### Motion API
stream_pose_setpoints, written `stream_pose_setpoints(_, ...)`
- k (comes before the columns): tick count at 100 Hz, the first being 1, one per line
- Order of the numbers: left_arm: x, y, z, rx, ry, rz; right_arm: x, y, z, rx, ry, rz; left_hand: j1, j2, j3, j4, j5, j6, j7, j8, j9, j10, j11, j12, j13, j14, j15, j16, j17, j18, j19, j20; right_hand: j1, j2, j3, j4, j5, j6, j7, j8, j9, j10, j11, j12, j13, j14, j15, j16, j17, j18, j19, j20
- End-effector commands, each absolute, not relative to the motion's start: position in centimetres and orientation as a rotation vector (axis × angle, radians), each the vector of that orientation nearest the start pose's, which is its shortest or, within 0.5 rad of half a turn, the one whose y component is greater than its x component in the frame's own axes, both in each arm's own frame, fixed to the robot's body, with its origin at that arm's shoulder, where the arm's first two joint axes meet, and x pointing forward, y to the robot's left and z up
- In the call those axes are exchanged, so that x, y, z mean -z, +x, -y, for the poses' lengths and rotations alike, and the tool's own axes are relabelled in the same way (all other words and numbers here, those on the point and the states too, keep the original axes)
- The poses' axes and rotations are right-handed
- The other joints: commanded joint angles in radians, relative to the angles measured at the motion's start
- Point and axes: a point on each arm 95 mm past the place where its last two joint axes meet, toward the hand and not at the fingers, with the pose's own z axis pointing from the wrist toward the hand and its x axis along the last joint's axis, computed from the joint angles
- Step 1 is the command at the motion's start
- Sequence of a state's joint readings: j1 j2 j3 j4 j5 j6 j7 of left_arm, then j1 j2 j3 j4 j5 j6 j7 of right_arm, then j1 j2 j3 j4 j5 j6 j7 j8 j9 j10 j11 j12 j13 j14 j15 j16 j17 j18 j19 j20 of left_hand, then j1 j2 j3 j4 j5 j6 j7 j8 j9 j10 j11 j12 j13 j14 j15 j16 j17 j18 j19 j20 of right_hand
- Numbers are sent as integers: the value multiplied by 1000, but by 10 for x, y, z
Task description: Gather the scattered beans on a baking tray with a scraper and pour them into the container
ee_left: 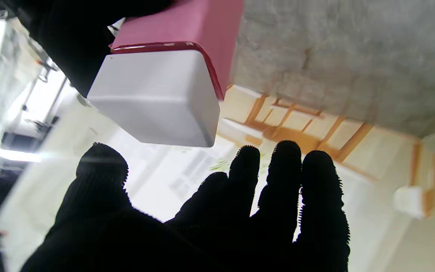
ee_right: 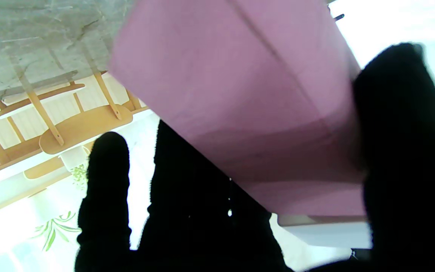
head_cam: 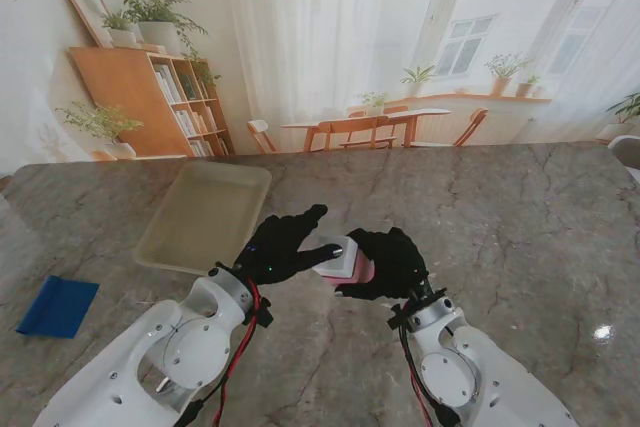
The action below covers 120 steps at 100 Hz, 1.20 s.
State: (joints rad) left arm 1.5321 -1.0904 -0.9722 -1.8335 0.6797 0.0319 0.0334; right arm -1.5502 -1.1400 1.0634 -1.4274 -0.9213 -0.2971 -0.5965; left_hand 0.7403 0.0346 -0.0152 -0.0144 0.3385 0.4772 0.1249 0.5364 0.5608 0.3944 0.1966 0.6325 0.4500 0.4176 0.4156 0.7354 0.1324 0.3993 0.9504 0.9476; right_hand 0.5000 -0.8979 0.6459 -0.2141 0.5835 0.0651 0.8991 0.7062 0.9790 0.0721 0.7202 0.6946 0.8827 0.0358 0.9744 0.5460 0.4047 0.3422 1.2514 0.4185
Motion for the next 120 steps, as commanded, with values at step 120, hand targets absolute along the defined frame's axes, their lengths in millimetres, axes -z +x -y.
stream_pose_setpoints(120, 269, 356, 140, 1997, -982, -1823, 343, 371, -40, -2009, 957, -1204, 550, -377, 267, -13, 230, -216, 120, 106, 199, -193, 25, 228, 257, -220, 39, 105, 284, -211, 61, -173, 217, 120, 327, 41, -1, -74, 81, 3, 70, -150, 190, 0, 21, -60, 72, 15, -6, -2, 30, 19)
